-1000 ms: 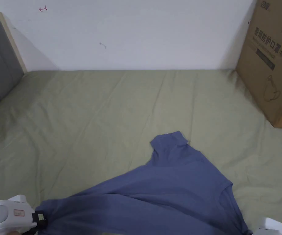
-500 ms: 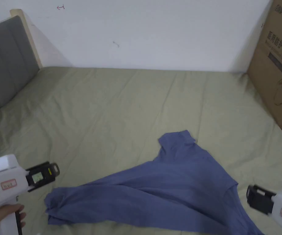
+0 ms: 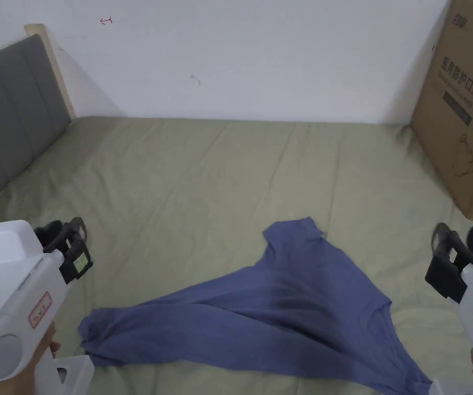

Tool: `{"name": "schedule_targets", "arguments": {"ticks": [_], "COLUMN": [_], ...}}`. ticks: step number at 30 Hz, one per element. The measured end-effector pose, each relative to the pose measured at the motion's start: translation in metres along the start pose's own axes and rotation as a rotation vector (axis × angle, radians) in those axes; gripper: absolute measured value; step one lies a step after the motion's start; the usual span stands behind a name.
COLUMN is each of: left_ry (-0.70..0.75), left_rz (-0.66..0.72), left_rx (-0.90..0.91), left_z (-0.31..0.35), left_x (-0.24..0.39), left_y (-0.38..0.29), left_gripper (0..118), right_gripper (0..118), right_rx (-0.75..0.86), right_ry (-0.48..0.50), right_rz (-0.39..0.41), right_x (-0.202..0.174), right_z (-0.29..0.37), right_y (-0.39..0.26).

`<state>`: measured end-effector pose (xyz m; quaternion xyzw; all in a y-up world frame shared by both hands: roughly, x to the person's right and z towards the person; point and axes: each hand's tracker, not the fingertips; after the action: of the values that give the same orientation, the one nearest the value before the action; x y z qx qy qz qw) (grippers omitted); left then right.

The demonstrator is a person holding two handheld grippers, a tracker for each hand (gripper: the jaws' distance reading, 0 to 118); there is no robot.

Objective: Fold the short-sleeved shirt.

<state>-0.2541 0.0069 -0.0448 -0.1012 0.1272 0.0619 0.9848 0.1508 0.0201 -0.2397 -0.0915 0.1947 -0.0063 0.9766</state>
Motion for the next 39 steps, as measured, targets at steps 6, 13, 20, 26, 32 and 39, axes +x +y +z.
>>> {"name": "schedule_targets", "arguments": {"ticks": [6, 13, 20, 26, 32, 39], "left_ry": [-0.066, 0.041, 0.113, 0.174, 0.166, 0.123], "left_rz": [0.082, 0.111, 0.25, 0.272, 0.28, 0.326], "left_rx": [-0.109, -0.457, -0.664, -0.749, -0.815, -0.876], "left_z": [-0.001, -0.03, -0.06, -0.081, -0.107, -0.122], "left_x": [-0.007, -0.043, -0.099, -0.115, -0.108, -0.103], "left_y": [-0.012, -0.059, -0.117, -0.144, -0.152, -0.164], "left_gripper": [0, 0, 6, 98, 69, 14], "right_gripper": [0, 0, 0, 0, 0, 0], "right_rx": [0.012, -0.042, -0.085, -0.129, -0.171, -0.24], "right_ry": [0.035, 0.023, 0.041, 0.048, 0.058, 0.047], "right_rz": [0.008, 0.021, 0.046, 0.053, 0.073, 0.069], "right_x": [-0.002, -0.003, -0.017, -0.024, -0.027, -0.027], "right_z": [0.0, -0.002, -0.017, -0.031, -0.033, -0.056], "right_y": [0.002, -0.017, -0.024, -0.032, -0.034, -0.049]}}
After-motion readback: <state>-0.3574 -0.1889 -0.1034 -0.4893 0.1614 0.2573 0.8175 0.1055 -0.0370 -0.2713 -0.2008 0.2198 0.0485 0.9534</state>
